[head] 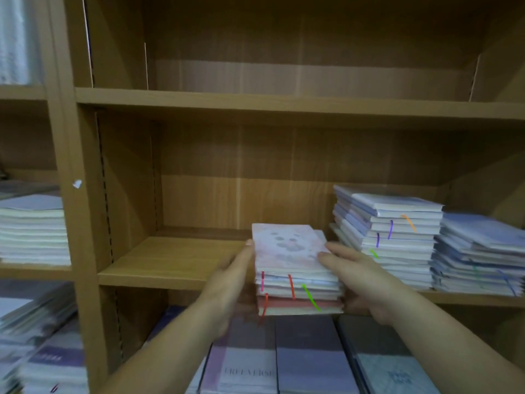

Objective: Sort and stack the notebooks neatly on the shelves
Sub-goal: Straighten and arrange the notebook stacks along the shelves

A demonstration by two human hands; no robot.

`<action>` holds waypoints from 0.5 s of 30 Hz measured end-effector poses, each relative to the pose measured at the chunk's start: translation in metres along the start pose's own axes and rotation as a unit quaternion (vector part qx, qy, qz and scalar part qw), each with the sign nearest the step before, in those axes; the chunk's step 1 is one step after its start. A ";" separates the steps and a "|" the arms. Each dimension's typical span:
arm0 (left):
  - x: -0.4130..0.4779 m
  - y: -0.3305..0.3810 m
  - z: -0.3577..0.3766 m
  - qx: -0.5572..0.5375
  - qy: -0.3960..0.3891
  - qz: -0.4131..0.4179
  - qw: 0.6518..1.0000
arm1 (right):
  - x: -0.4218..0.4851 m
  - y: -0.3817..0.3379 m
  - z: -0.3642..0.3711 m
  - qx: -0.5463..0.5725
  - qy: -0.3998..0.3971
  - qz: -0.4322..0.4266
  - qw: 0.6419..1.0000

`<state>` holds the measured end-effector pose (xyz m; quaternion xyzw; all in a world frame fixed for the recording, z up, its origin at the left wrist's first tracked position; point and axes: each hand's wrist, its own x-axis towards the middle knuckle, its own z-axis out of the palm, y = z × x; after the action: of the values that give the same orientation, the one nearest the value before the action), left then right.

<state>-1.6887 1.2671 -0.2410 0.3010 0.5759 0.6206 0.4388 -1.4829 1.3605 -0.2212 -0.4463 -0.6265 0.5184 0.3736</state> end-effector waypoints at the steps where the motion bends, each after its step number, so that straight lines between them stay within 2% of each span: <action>1: 0.005 0.007 0.002 0.003 -0.011 -0.014 1.000 | -0.001 -0.002 0.000 0.028 -0.012 0.009 0.999; 4: 0.000 0.016 0.011 -0.024 -0.054 -0.036 0.998 | -0.004 -0.005 -0.005 0.043 -0.037 0.025 0.998; 6: -0.009 0.012 0.005 -0.033 -0.077 -0.027 0.996 | -0.010 -0.004 -0.005 0.035 -0.093 0.033 0.995; 8: -0.022 0.005 -0.005 -0.034 -0.094 -0.003 0.995 | -0.008 0.003 -0.003 0.045 -0.114 0.034 0.992; 11: -0.043 0.002 -0.016 -0.022 -0.109 0.053 0.992 | -0.012 0.010 0.013 0.022 -0.079 -0.031 0.996; 13: -0.043 0.009 -0.027 -0.017 -0.092 0.092 0.991 | -0.011 0.003 0.026 0.025 -0.048 -0.056 0.997; 15: -0.038 0.026 -0.038 0.010 -0.076 0.132 0.988 | -0.006 -0.011 0.035 0.057 -0.058 -0.077 0.994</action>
<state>-1.7112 1.2172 -0.2164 0.4254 0.5023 0.6424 0.3925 -1.5151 1.3432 -0.2172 -0.3440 -0.6491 0.5482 0.3999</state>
